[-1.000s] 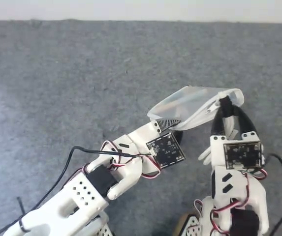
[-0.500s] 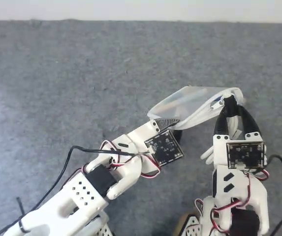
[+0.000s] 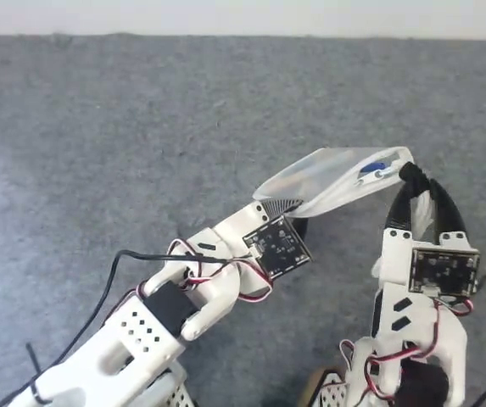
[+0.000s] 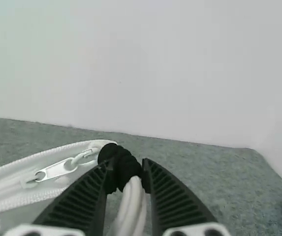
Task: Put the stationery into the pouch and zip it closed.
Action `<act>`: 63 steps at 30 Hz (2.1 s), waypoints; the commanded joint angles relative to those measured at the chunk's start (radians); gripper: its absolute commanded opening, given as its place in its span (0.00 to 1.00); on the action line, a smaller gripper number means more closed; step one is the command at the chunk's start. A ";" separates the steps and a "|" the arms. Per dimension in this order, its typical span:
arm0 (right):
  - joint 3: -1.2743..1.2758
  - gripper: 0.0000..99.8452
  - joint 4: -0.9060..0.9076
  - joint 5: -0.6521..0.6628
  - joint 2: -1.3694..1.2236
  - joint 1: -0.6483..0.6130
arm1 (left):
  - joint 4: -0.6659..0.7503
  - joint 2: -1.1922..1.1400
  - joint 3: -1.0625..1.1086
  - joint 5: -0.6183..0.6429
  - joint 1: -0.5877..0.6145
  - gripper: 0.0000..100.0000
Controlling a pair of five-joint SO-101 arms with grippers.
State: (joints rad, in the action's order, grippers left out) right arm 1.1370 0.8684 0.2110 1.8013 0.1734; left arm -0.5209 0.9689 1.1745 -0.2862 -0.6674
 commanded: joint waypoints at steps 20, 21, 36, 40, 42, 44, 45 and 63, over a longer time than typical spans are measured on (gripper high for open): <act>-0.071 0.01 -0.087 -0.054 -0.231 0.090 | -0.049 0.041 -0.008 0.015 0.140 0.01; -0.084 0.01 -0.087 -0.061 -0.262 0.102 | -0.063 0.063 -0.005 0.015 0.141 0.01; -0.110 0.01 -0.059 -0.040 -0.331 0.008 | -0.130 0.264 0.050 0.014 0.135 0.01; -0.110 0.01 -0.018 0.003 -0.278 -0.059 | -0.130 0.265 0.050 0.015 0.135 0.01; -0.112 0.01 0.010 0.005 -0.228 -0.050 | -0.130 0.265 0.050 0.015 0.137 0.01; -0.123 0.01 0.061 0.038 -0.188 -0.027 | -0.130 0.265 0.053 0.017 0.141 0.03; -0.124 0.03 0.102 0.068 -0.174 -0.013 | -0.130 0.265 0.053 0.017 0.141 0.04; -0.110 0.15 0.432 0.161 -0.384 0.395 | -0.127 0.265 0.050 0.121 0.239 0.11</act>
State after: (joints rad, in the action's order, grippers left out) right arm 1.0311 1.2919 0.3521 1.4607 0.5079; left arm -0.6483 1.2052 1.2436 -0.1788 -0.4358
